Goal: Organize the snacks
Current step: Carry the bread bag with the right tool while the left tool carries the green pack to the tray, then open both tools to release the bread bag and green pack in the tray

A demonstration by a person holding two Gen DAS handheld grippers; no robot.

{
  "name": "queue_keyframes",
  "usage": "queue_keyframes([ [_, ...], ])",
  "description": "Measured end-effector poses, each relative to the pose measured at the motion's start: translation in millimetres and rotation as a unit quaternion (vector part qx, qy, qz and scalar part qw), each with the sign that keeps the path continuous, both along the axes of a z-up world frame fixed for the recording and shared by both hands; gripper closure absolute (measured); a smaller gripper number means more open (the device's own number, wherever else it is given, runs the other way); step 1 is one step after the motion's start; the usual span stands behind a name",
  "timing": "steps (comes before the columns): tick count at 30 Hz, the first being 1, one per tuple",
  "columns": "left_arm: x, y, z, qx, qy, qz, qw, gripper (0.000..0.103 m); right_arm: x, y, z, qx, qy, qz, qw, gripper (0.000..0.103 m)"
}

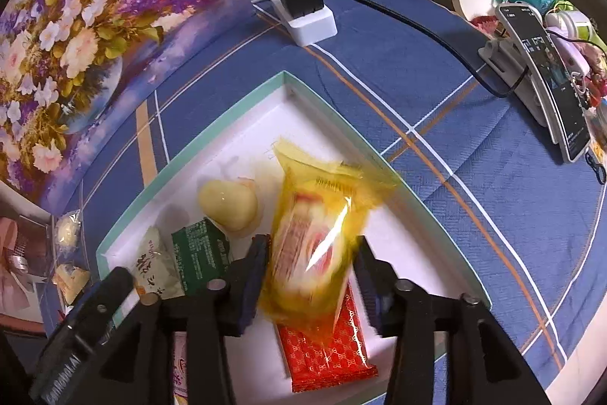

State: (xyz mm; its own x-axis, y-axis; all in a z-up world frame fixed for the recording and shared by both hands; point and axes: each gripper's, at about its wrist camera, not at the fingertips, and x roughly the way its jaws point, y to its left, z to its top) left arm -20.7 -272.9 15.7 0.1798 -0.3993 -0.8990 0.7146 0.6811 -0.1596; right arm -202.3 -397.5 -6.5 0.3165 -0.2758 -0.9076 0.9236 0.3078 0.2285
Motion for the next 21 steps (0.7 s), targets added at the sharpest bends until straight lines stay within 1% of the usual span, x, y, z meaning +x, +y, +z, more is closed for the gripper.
queue_keyframes([
  [3,14,16,-3,0.007,0.006,0.033,0.9994,0.038,1,1,2,-0.005,-0.005,0.004,1.000,0.035],
  [7,29,39,-8,0.005,0.018,0.074,0.9971,0.037,7,6,2,-0.003,-0.012,0.015,1.000,0.030],
  [8,32,45,-8,0.005,0.017,0.082,0.9965,0.034,8,8,3,-0.005,-0.012,0.018,1.000,0.024],
  [9,34,48,-8,0.004,0.015,0.087,0.9961,0.027,10,10,4,-0.010,-0.011,0.020,1.000,0.018],
  [11,40,60,-8,0.003,0.007,0.102,0.9947,0.018,13,14,5,-0.016,-0.012,0.026,0.999,0.015],
  [12,43,65,-7,0.003,0.003,0.108,0.9942,0.015,14,16,7,-0.019,-0.012,0.028,0.999,0.010],
  [15,50,80,-3,0.001,-0.009,0.121,0.9926,0.013,17,21,10,-0.030,-0.012,0.033,0.999,0.001],
  [21,73,127,12,-0.012,-0.032,0.171,0.9847,0.013,25,36,27,-0.069,-0.012,0.048,0.996,0.000],
])
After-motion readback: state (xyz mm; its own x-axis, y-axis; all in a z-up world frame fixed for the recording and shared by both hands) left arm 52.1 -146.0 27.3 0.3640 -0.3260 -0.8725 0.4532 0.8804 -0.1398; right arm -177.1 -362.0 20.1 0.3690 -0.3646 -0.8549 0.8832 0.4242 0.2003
